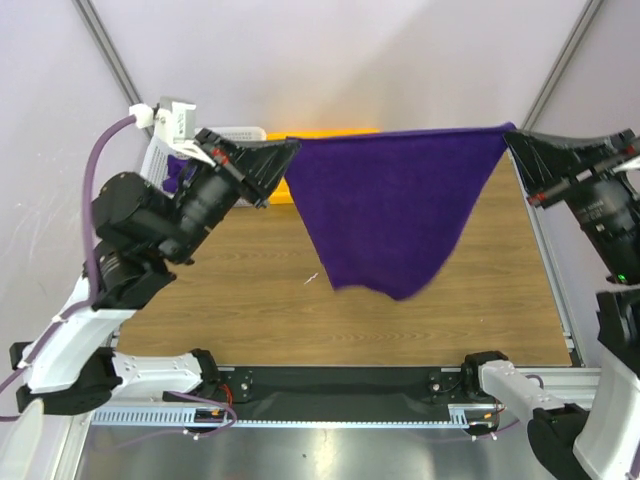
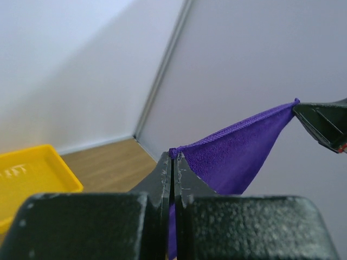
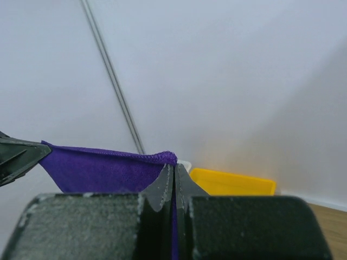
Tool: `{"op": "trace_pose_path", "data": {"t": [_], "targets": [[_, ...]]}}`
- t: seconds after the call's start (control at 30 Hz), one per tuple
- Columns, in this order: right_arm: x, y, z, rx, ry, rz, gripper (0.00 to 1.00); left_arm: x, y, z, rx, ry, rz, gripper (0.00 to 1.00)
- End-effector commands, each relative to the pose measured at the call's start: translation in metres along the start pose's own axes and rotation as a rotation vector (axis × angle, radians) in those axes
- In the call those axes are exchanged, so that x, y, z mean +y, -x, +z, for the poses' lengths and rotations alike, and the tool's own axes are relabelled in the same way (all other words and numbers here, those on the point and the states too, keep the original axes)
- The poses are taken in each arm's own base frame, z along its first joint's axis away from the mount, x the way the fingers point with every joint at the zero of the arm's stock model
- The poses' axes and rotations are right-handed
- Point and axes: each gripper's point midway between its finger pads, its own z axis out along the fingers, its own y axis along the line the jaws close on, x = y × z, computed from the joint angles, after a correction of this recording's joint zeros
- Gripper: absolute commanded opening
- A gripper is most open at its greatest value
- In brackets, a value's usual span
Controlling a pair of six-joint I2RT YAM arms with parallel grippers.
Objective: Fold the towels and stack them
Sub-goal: Flatten out the crumpled towel
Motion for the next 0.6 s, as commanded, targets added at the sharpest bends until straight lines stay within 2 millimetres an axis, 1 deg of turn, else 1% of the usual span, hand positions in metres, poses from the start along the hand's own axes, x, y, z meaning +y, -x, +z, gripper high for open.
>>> {"op": "trace_pose_path", "data": {"t": [0.0,0.07,0.1,0.13,0.17,0.2,0.3,0.33,0.37,0.4,0.43,0.47,0.53,0.57], "targets": [[-0.005,0.000,-0.013,0.020,-0.060,0.000,0.00,0.008,0.013,-0.029,-0.007,0.071,-0.066,0.00],[-0.009,0.000,-0.018,0.028,-0.094,0.011,0.00,0.008,0.013,-0.035,0.003,0.087,-0.092,0.00],[-0.011,-0.006,-0.021,0.052,-0.112,0.021,0.00,0.005,0.012,-0.036,0.015,0.085,-0.101,0.00],[-0.014,-0.008,-0.021,0.062,-0.128,0.027,0.00,0.009,0.002,-0.033,0.043,0.114,-0.095,0.00],[-0.019,-0.014,-0.021,0.085,-0.155,0.040,0.00,0.010,0.007,-0.034,0.038,0.131,-0.103,0.00],[-0.023,-0.018,-0.020,0.097,-0.172,0.049,0.00,0.012,0.004,-0.032,0.045,0.148,-0.106,0.00],[-0.046,-0.045,-0.008,0.164,-0.244,0.064,0.00,0.025,-0.010,-0.023,0.054,0.233,-0.074,0.00],[-0.054,-0.054,-0.004,0.181,-0.261,0.069,0.00,0.031,-0.013,-0.021,0.050,0.264,-0.066,0.00],[-0.067,-0.075,0.002,0.227,-0.297,0.084,0.00,0.037,-0.024,-0.016,0.064,0.301,-0.046,0.00],[-0.072,-0.081,0.008,0.220,-0.298,0.083,0.00,0.047,-0.025,-0.016,0.048,0.357,-0.034,0.00],[-0.078,-0.090,0.011,0.227,-0.308,0.094,0.00,0.053,-0.031,-0.014,0.046,0.387,-0.025,0.00],[-0.091,-0.112,0.018,0.255,-0.331,0.103,0.00,0.061,-0.045,-0.012,0.062,0.417,-0.006,0.00],[-0.100,-0.130,0.023,0.276,-0.346,0.114,0.00,0.078,-0.057,-0.006,0.060,0.452,-0.015,0.00],[-0.113,-0.155,0.026,0.317,-0.370,0.124,0.00,0.092,-0.083,-0.004,0.101,0.474,-0.006,0.00]]}}
